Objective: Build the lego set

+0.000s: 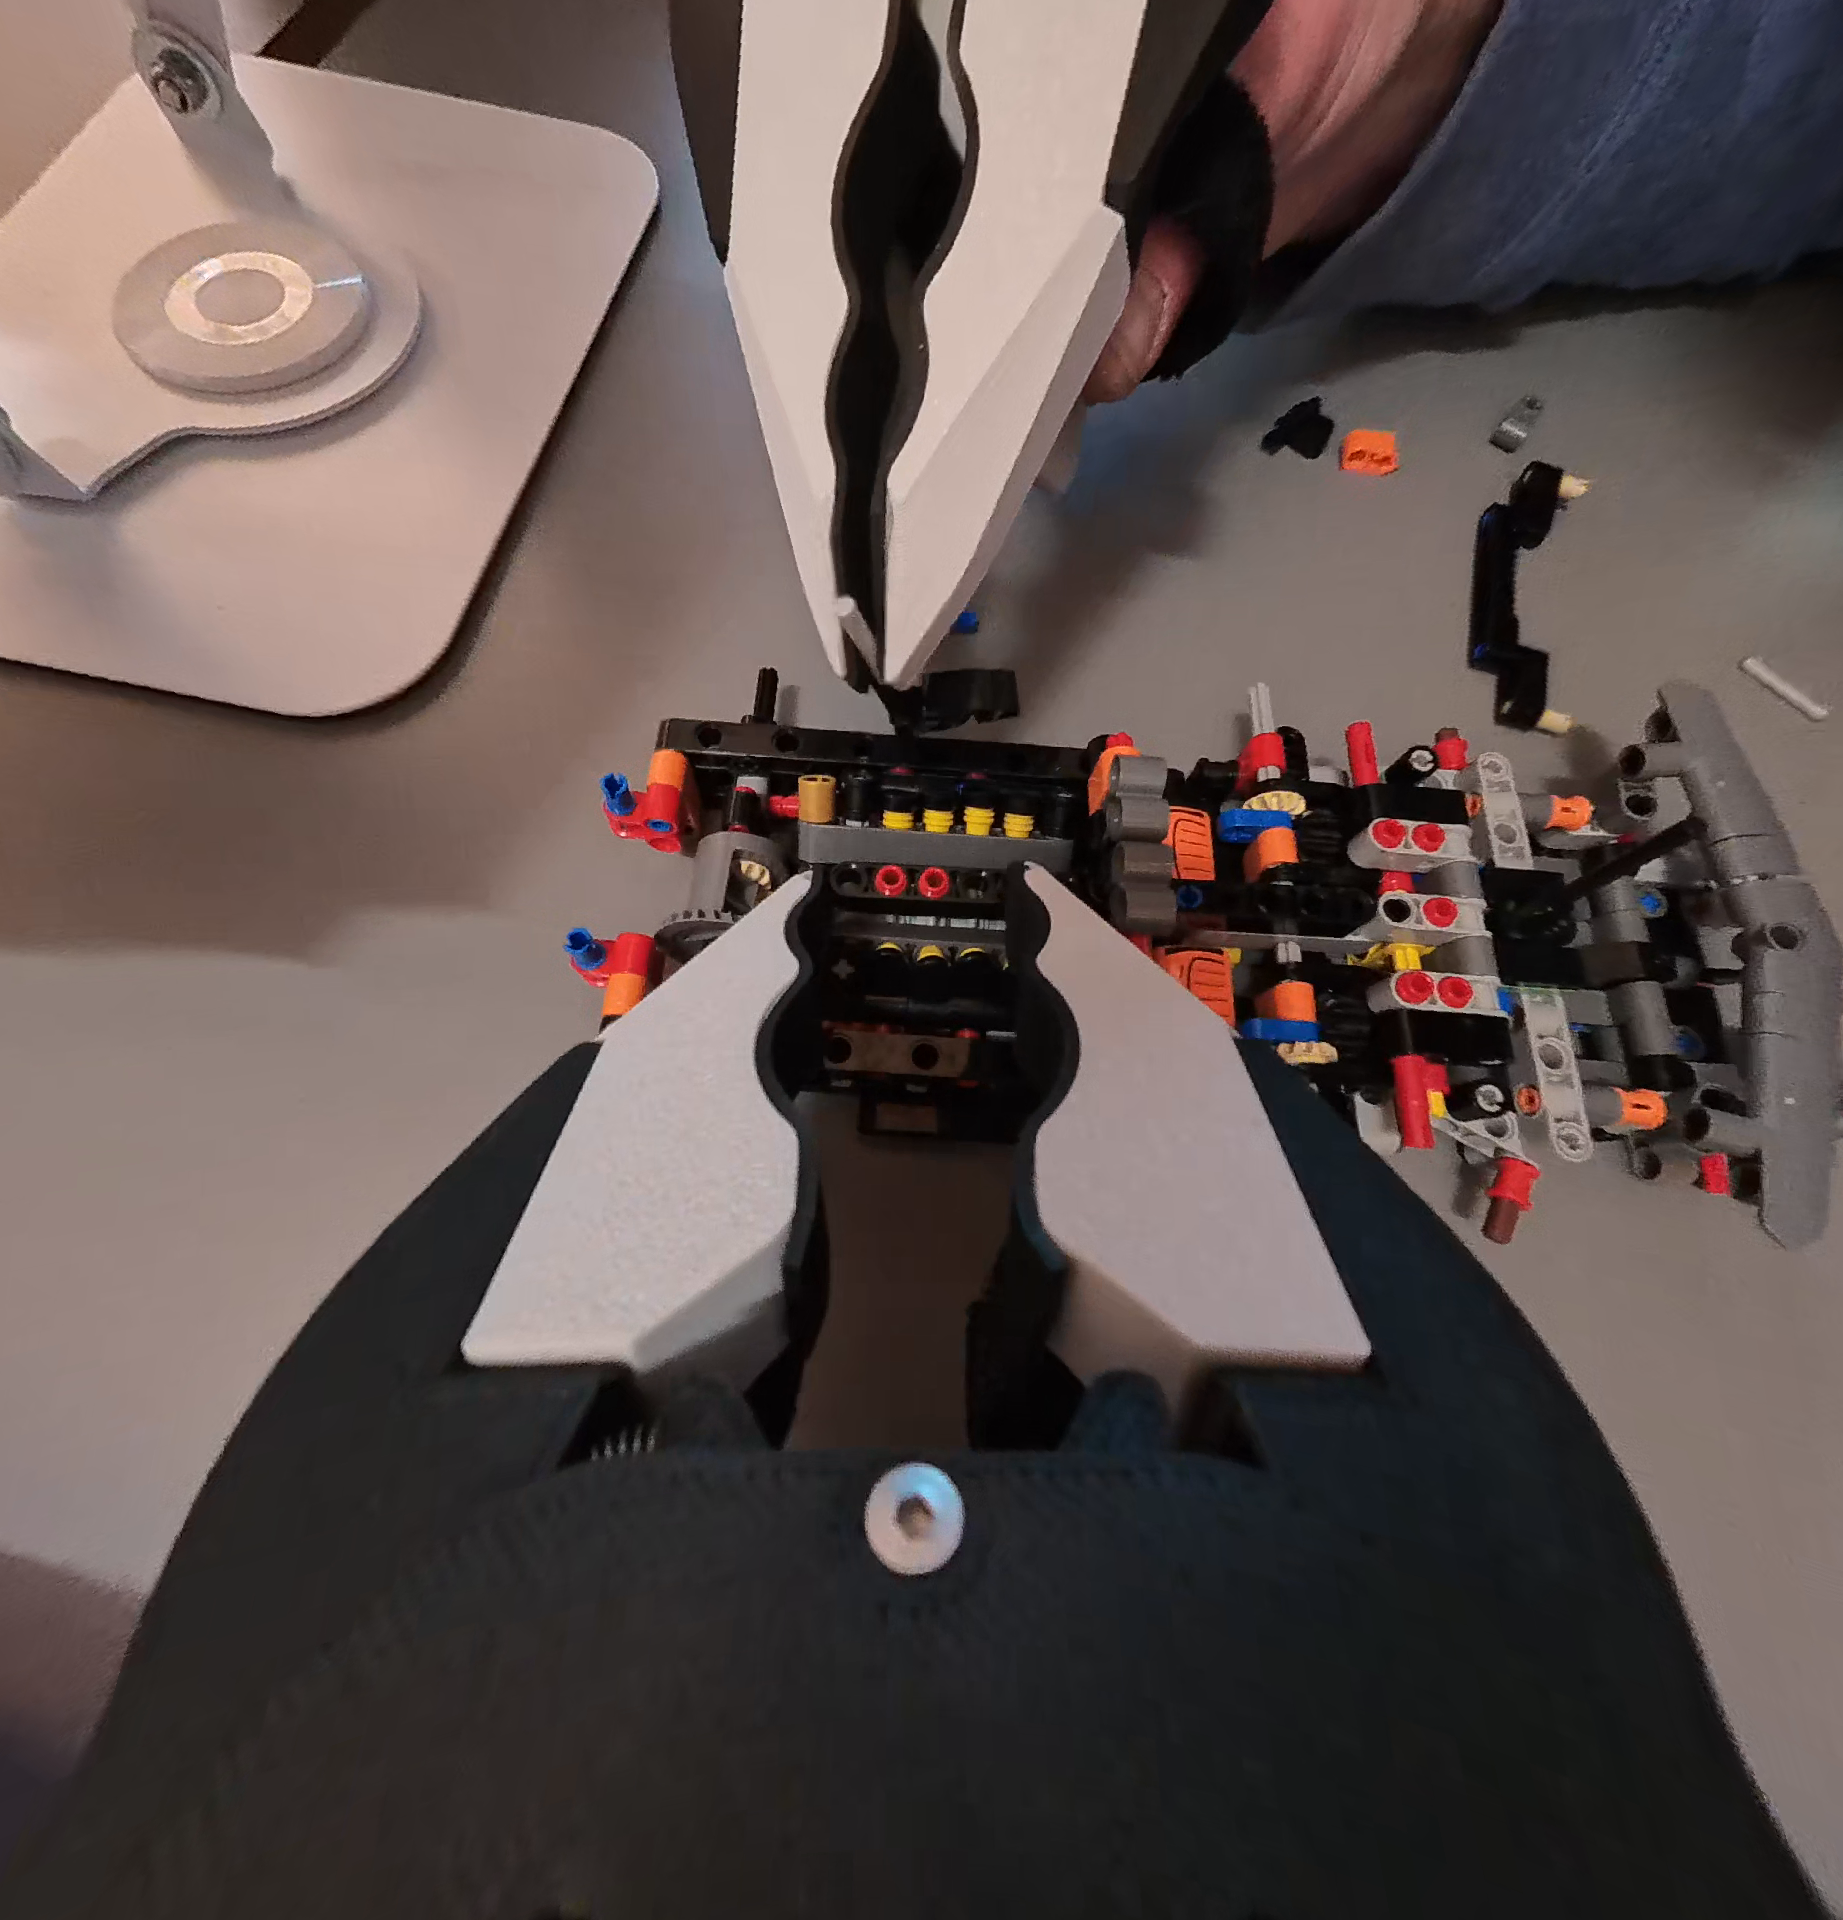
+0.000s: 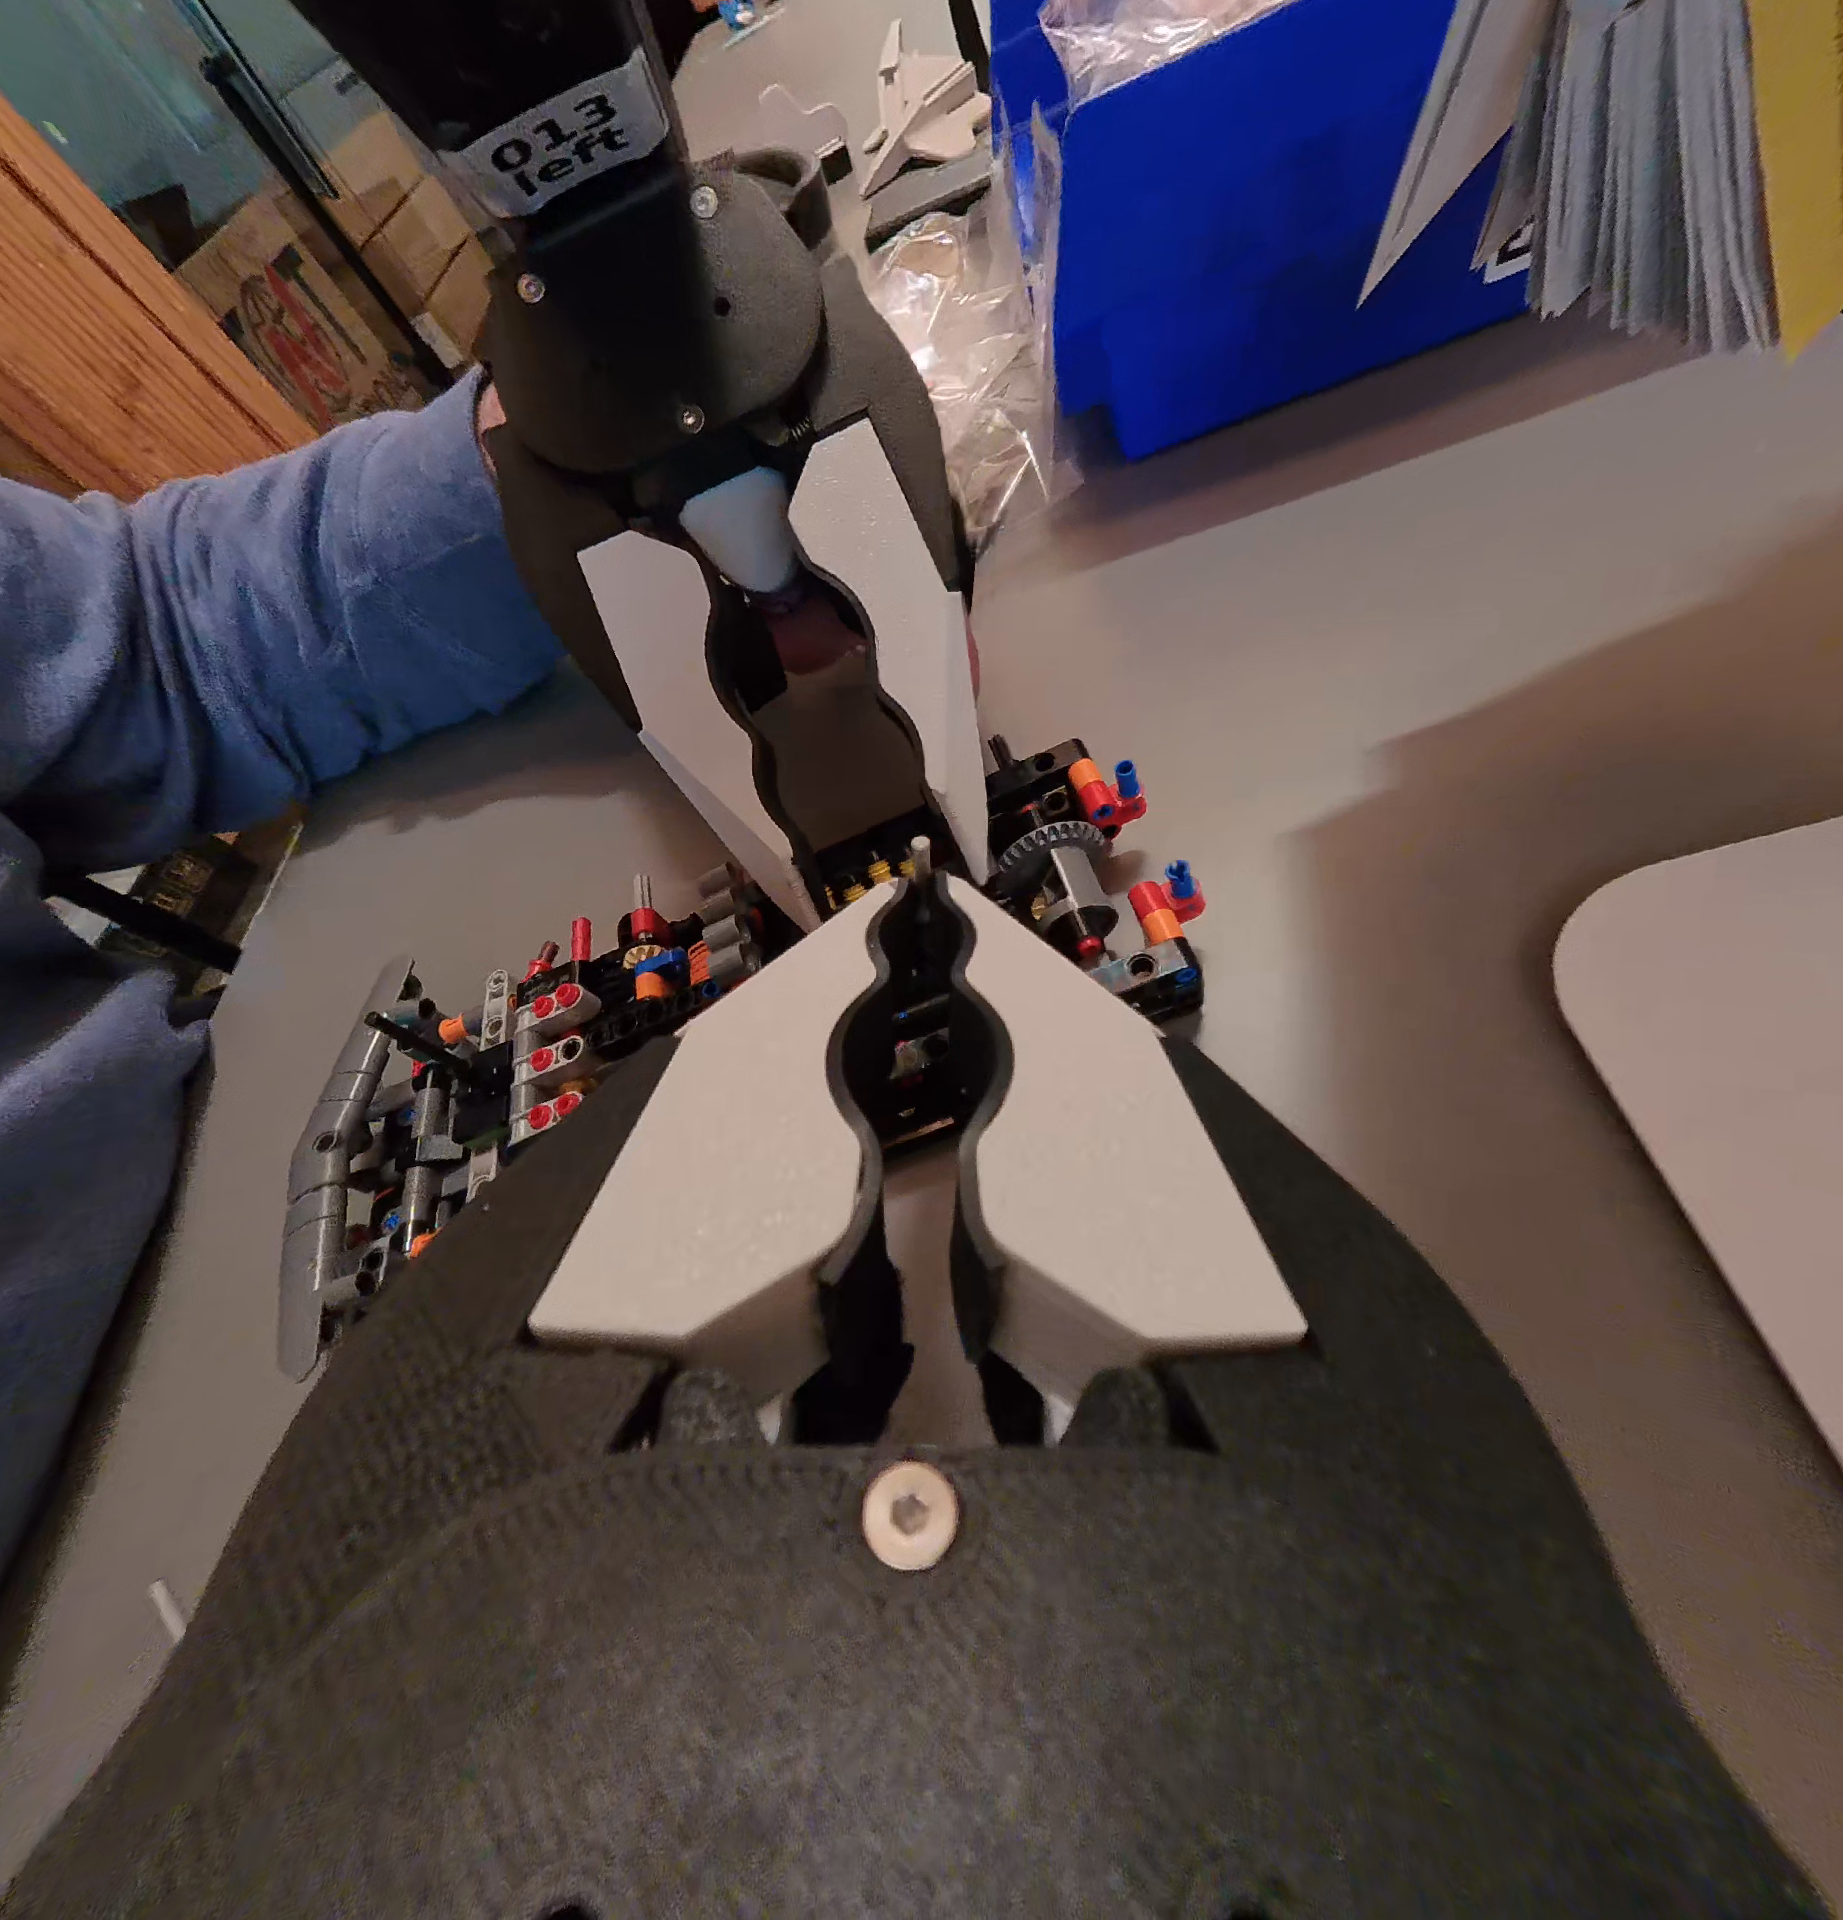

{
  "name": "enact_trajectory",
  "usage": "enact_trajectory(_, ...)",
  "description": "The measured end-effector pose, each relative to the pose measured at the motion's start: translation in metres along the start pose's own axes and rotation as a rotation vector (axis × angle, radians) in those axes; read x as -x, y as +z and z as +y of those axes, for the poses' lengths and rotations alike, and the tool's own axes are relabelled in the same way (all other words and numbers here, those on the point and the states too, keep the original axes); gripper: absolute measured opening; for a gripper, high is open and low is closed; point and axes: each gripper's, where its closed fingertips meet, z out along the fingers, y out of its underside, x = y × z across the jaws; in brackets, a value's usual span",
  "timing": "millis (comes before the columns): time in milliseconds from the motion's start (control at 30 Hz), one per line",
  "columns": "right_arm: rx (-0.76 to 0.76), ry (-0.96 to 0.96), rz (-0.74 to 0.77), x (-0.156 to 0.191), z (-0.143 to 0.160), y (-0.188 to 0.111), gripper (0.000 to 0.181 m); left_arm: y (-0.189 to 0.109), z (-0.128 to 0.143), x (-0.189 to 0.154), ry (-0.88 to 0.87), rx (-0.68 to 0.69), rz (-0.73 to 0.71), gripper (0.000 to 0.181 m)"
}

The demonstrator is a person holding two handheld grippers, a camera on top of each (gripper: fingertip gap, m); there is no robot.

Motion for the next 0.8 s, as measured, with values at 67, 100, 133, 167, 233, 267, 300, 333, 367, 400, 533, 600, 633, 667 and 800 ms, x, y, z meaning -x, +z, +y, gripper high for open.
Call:
enact_trajectory(67,0.005,0.005,0.003,0.003,0.003,-0.002,0.0,0.001,0.0,-0.004,-0.021,-0.005,-0.028,0.031)
enact_trajectory(100,0.005,0.01,0.003,0.005,0.004,-0.003,0.0,0.001,0.0,-0.005,-0.026,-0.003,-0.051,0.031)
enact_trajectory(133,0.004,0.015,0.004,0.007,0.005,-0.004,0.0,0.001,-0.001,-0.008,-0.032,0.001,-0.066,0.031)
enact_trajectory(167,0.005,0.019,0.006,0.009,0.006,-0.005,0.0,0.002,-0.001,-0.01,-0.045,0.003,-0.081,0.031)
enact_trajectory(233,0.004,0.025,0.009,0.014,0.006,-0.007,0.0,0.005,-0.003,-0.015,-0.078,0.003,-0.118,0.031)
enact_trajectory(267,0.004,0.027,0.013,0.015,0.006,-0.007,0.0,0.007,-0.004,-0.02,-0.097,-0.001,-0.124,0.031)
enact_trajectory(300,0.005,0.028,0.017,0.016,0.006,-0.007,0.0,0.009,-0.005,-0.023,-0.12,-0.009,-0.136,0.031)
enact_trajectory(333,0.007,0.028,0.02,0.018,0.006,-0.008,0.0,0.011,-0.006,-0.026,-0.136,-0.017,-0.155,0.031)
enact_trajectory(367,0.008,0.03,0.023,0.019,0.007,-0.008,0.0,0.014,-0.008,-0.029,-0.153,-0.026,-0.168,0.031)
enact_trajectory(400,0.009,0.03,0.022,0.021,0.008,-0.008,0.0,0.016,-0.009,-0.032,-0.171,-0.036,-0.188,0.031)
enact_trajectory(533,0.014,0.013,0.002,0.033,0.015,-0.006,0.0,0.019,-0.013,-0.04,-0.137,-0.063,-0.247,0.031)
enact_trajectory(600,0.017,-0.001,0.01,0.036,0.019,-0.005,0.0,0.016,-0.013,-0.04,-0.106,-0.082,-0.257,0.032)
enact_trajectory(633,0.014,-0.005,0.014,0.037,0.02,-0.005,0.0,0.015,-0.013,-0.041,-0.101,-0.088,-0.246,0.032)
enact_trajectory(667,0.003,-0.008,0.012,0.038,0.02,-0.005,0.0,0.015,-0.013,-0.044,-0.103,-0.088,-0.216,0.036)
enact_trajectory(800,-0.029,-0.037,0.013,0.041,0.018,-0.003,0.0,0.016,-0.01,-0.045,-0.07,-0.079,-0.17,0.037)
